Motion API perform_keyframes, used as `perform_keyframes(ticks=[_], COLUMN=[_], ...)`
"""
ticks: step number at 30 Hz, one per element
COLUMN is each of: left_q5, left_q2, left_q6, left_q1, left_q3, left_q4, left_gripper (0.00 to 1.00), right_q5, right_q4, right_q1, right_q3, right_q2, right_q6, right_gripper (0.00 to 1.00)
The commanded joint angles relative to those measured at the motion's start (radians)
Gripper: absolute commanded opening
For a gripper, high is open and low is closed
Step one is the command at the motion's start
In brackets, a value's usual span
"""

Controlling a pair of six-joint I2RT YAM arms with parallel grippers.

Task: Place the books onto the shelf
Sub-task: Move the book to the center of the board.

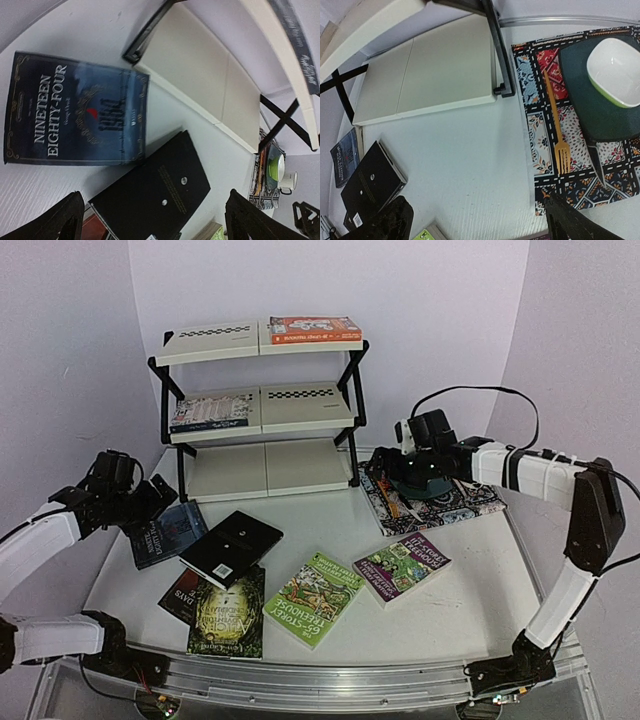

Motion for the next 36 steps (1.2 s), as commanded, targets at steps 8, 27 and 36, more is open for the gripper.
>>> perform_keyframes(ticks=[8, 27, 36], left_q5=[-0.138, 0.023, 0.157], left_q2=[-0.037, 0.298, 0.503], left_q6=[-0.142, 0.054, 0.131], left_q1=[0.195, 0.449, 0.517], left_q3=[-0.100, -0.069, 0.043], left_q4=[0.033, 0.291, 0.232], left_gripper=[1.00, 1.00, 1.00], right_q5=[-0.103, -0.222, -0.244], right_q4=[-0.017, 0.034, 0.031], right_q1=[0.112, 0.180, 0.179], right_q3=[-0.090, -0.097, -0.110], right_q2=[-0.056, -0.017, -0.028], right_q6=[0.021, -0.052, -0.060], right_gripper=[0.95, 0.96, 0.96])
